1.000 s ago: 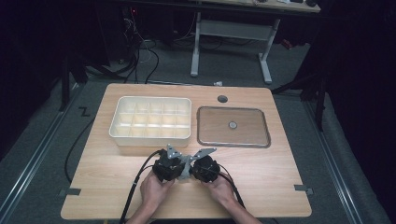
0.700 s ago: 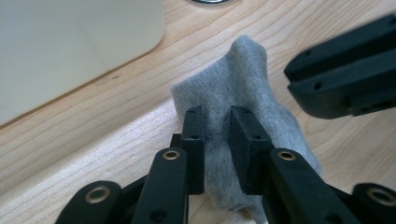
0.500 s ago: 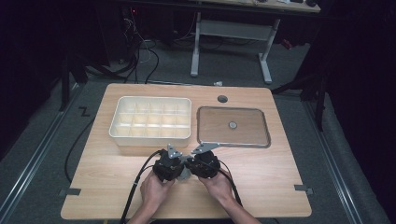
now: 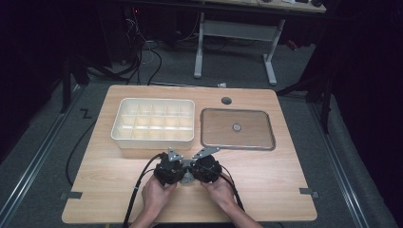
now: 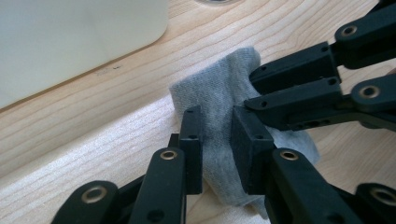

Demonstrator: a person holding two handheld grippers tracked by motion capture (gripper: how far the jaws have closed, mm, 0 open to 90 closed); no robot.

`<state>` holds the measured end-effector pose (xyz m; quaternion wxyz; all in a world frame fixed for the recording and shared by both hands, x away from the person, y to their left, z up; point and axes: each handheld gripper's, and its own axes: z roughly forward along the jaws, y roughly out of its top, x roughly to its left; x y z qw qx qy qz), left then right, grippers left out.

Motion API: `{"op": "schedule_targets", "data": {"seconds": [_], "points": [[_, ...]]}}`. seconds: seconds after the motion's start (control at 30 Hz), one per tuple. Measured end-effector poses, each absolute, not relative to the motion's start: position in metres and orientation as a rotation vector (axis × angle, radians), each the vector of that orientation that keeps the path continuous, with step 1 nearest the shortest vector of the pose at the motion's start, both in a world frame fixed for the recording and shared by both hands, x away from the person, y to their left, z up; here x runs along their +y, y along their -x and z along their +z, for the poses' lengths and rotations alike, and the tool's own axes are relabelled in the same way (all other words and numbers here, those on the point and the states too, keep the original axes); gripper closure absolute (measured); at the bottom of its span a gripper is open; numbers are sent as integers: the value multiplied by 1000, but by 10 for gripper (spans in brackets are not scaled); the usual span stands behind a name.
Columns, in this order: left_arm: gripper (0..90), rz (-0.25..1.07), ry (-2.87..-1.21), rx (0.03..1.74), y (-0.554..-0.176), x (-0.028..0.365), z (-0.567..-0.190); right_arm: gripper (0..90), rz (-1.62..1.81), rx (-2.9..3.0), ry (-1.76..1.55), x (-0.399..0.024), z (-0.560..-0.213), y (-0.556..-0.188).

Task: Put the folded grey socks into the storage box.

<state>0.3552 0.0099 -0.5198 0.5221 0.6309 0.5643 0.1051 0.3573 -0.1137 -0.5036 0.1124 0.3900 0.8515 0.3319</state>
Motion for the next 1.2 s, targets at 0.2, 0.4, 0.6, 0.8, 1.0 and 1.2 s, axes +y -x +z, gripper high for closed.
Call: {"op": "schedule_targets", "data": {"seconds": [0.2, 0.4, 0.6, 0.8, 1.0, 1.2], "points": [[749, 235, -1475, 1328, -354, 14, -524, 826, 982, 2486, -1090, -117, -512, -356], [747, 241, -1490, 1320, -354, 13, -523, 832, 1029, 2478, -1079, -123, -518, -355], [678, 237, -1498, 1329, -354, 14, -519, 827, 1057, 2494, -1101, -127, -518, -357], [516, 187, -1481, 1315, -346, 17, -514, 816, 1050, 2501, -1112, -128, -518, -359], [551, 245, -1545, 1300, -344, 13, -521, 820, 1016, 2514, -1098, -126, -520, -359], [560, 225, -1541, 1297, -348, 13, -524, 831, 1062, 2497, -1091, -132, -527, -360]]}}
